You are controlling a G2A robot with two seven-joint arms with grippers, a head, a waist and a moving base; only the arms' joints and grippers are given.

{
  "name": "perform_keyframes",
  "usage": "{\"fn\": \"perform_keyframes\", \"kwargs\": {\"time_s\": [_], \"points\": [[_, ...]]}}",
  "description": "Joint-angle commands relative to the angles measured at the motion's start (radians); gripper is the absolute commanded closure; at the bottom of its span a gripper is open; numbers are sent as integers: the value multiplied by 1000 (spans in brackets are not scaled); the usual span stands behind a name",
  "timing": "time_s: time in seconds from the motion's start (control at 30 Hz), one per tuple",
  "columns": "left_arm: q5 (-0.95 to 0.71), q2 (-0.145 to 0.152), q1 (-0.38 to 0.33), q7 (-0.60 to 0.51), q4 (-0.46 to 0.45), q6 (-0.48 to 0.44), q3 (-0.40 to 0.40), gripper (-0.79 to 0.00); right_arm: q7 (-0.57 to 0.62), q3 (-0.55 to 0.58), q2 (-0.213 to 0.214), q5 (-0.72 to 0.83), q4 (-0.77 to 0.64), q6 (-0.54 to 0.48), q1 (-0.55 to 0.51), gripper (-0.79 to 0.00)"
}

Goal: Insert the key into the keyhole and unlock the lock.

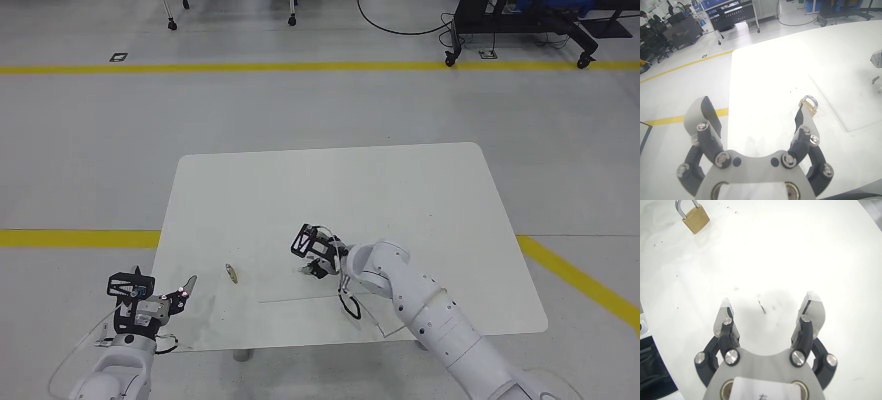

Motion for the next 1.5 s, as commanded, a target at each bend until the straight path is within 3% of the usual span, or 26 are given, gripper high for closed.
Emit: {"fn": "perform_keyframes", "kwargs": {"time_s": [0.0,0.17,0.47,0.77,0.87,0.9,1.17,1.23,1.47], "points": [[0,0,0,0,0,0,0,-785,2,1,-1,-1,5,-4,2,-157],[0,0,0,0,0,0,0,-785,28,-6,-5,-14,17,-3,10,0],[0,0,0,0,0,0,0,-785,0,5,-6,-10,10,-47,9,0],[0,0,0,0,0,0,0,-785,-128,171,54,-32,-177,-77,-126,0],[0,0,0,0,0,0,0,-785,-240,276,79,62,-265,-149,-212,0],[0,0,0,0,0,0,0,-785,-298,325,91,138,-295,-235,-253,0],[0,0,0,0,0,0,0,-785,-382,538,142,475,-330,-534,-396,0],[0,0,0,0,0,0,0,-785,-372,545,152,553,-349,-534,-419,0],[0,0,0,0,0,0,0,-785,-350,556,159,559,-362,-534,-426,0]]}}
